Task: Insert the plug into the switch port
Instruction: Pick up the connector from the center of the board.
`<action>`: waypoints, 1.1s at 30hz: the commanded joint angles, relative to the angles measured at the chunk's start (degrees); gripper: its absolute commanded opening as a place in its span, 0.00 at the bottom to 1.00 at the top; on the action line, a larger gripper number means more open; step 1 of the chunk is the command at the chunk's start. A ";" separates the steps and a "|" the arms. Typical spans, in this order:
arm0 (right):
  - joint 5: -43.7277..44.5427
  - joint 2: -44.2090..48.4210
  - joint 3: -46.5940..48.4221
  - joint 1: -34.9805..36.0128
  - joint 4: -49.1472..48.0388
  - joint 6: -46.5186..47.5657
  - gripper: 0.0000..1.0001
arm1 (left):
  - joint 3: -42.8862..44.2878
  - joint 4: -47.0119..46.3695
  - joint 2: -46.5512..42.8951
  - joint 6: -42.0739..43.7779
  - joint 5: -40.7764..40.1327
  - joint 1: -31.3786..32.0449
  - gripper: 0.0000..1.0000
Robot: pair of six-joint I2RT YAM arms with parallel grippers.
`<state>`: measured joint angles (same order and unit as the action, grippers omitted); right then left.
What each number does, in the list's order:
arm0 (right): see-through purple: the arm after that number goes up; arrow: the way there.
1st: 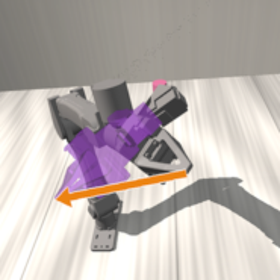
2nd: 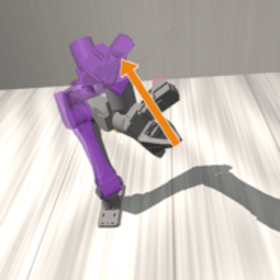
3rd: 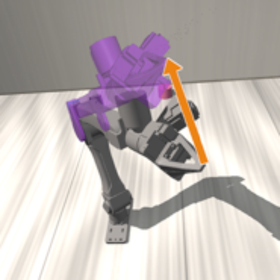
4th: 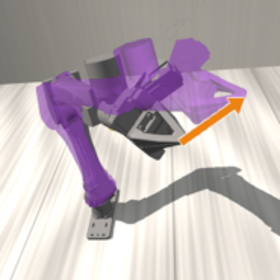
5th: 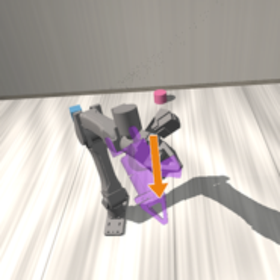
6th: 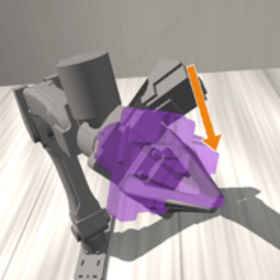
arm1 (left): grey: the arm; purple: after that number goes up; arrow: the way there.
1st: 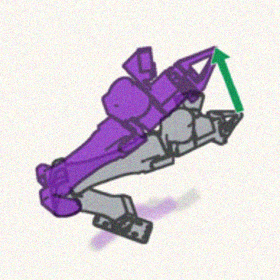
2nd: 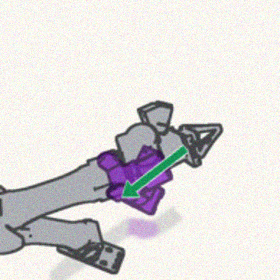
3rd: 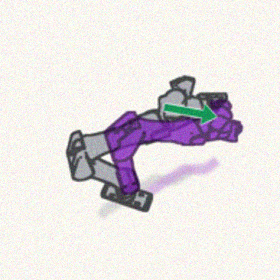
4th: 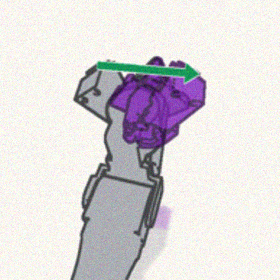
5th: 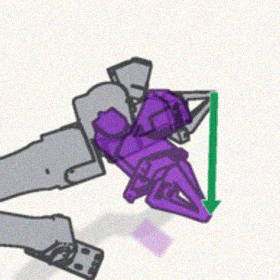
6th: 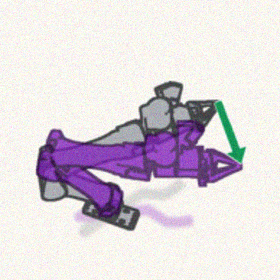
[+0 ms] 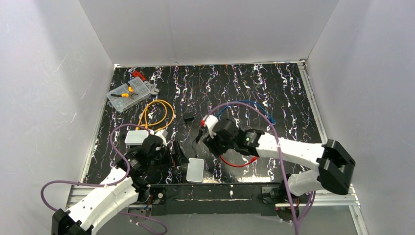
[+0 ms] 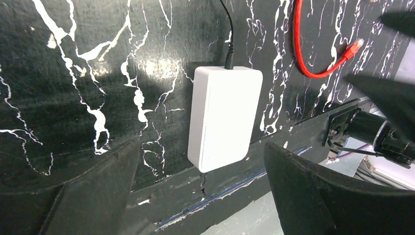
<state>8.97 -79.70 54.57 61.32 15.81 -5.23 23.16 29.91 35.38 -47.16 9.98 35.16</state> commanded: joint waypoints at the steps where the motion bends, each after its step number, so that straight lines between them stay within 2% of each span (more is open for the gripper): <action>1: -7.73 7.66 -8.94 3.79 -5.50 -4.40 0.64 | -1.97 -1.37 0.56 -1.09 3.75 0.18 0.98; 5: -8.26 10.60 -15.03 7.88 -8.61 -7.85 0.62 | -3.86 -3.57 3.35 -1.72 5.83 0.15 0.98; 9: -8.53 9.45 -17.52 10.17 -11.67 -10.91 0.57 | -5.97 -7.39 6.04 -2.16 7.95 0.18 0.98; 11: -8.12 7.46 -17.37 10.96 -12.45 -11.93 0.55 | -6.29 -8.81 7.75 -2.17 8.65 0.18 0.98; 19: -6.39 -1.58 -14.24 11.63 -14.73 -15.69 0.35 | -5.49 -11.34 12.21 -0.90 9.52 0.18 0.97; 23: -6.18 -4.77 -13.33 11.63 -15.26 -17.54 0.34 | -5.31 -12.60 14.08 -0.76 9.77 0.18 0.97; 33: -2.10 -9.77 -11.87 11.63 -18.41 -22.09 0.21 | -4.17 -18.07 20.42 -0.48 10.94 0.18 0.93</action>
<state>3.38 -87.79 41.10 72.75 -0.67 -24.08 18.96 11.27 53.87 -49.08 22.46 35.16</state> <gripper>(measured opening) 0.227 0.943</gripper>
